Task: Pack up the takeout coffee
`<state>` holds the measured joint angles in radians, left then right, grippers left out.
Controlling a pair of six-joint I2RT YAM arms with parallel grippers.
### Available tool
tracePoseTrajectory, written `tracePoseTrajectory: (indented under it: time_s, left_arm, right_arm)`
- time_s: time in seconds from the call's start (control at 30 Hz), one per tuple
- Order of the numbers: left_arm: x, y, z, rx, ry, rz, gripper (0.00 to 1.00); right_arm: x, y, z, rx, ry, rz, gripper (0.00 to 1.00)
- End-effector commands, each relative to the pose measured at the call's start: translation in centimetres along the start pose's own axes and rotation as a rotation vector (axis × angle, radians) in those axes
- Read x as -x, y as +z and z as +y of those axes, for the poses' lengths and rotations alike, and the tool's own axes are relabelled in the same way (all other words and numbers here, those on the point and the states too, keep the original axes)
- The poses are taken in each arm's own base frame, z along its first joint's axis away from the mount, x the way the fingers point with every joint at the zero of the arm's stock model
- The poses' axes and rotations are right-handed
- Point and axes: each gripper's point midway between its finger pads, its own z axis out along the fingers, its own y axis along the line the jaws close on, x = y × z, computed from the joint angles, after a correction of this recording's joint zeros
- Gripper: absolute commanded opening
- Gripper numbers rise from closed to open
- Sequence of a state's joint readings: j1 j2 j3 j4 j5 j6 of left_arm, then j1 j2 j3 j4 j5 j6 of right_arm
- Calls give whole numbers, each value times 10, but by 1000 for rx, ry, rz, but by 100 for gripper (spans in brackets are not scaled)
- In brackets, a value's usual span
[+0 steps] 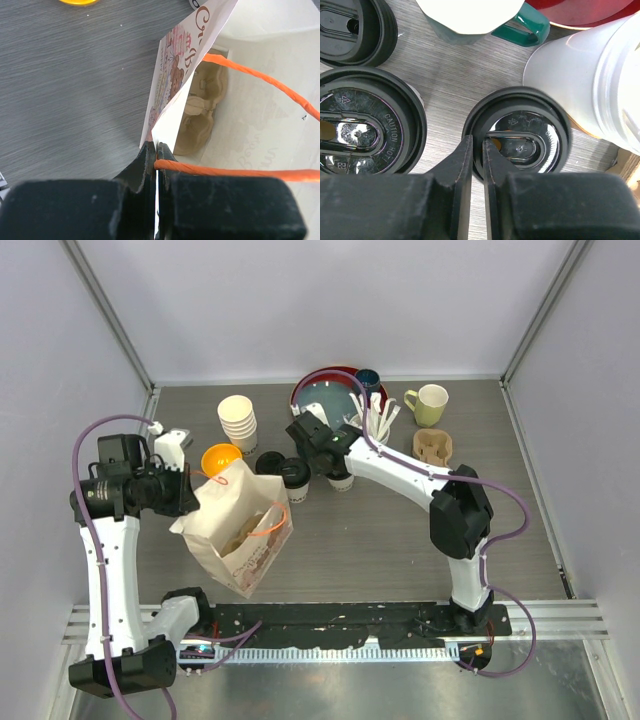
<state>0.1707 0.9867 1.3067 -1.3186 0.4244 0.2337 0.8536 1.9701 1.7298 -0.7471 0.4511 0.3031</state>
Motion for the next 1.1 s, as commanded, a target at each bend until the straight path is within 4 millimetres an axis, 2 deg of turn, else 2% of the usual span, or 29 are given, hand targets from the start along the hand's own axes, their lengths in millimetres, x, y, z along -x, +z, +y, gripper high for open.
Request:
tracePoseTrajectory:
  time_s: [0.0, 0.1, 0.2, 0.33, 0.47, 0.57, 0.63, 0.7, 0.73, 0.83, 0.93, 1.07]
  left_arm:
    - [-1, -6, -7, -33, 6, 5, 0]
    - [-1, -6, -12, -59, 16, 2, 0]
    - [-1, -8, -18, -92, 34, -1, 0]
    - [-2, -11, -27, -150, 59, 1, 0]
    - [-6, -12, -36, -207, 87, 10, 0]
    - [-8, -15, -42, -238, 97, 14, 0]
    - [-8, -16, -46, -263, 113, 11, 0]
    - [-8, -15, -46, -266, 112, 15, 0]
    - [-8, -14, -44, -259, 109, 22, 0]
    - [-9, -12, -41, -252, 104, 30, 0]
    - [-8, -10, -40, -246, 98, 32, 0]
    - [-6, -9, -38, -237, 83, 29, 0]
  right_arm:
    - [1, -1, 2, 13, 15, -5, 11]
    - [7, -14, 5, 57, 26, -22, 1]
    - [16, -33, 5, 109, 34, -50, 1]
    - [35, -73, 0, 176, 54, -115, 1]
    - [60, -126, -18, 214, 54, -201, 1]
    - [75, -165, -16, 297, 8, -259, 1]
    - [91, -201, -14, 363, -25, -333, 1]
    - [100, -233, -4, 461, -88, -398, 1]
    - [107, -255, 4, 518, -111, -447, 1]
    - [115, -300, 32, 711, -198, -536, 1]
    - [117, -320, 55, 846, -264, -563, 1]
    - [108, -323, 84, 920, -391, -552, 1]
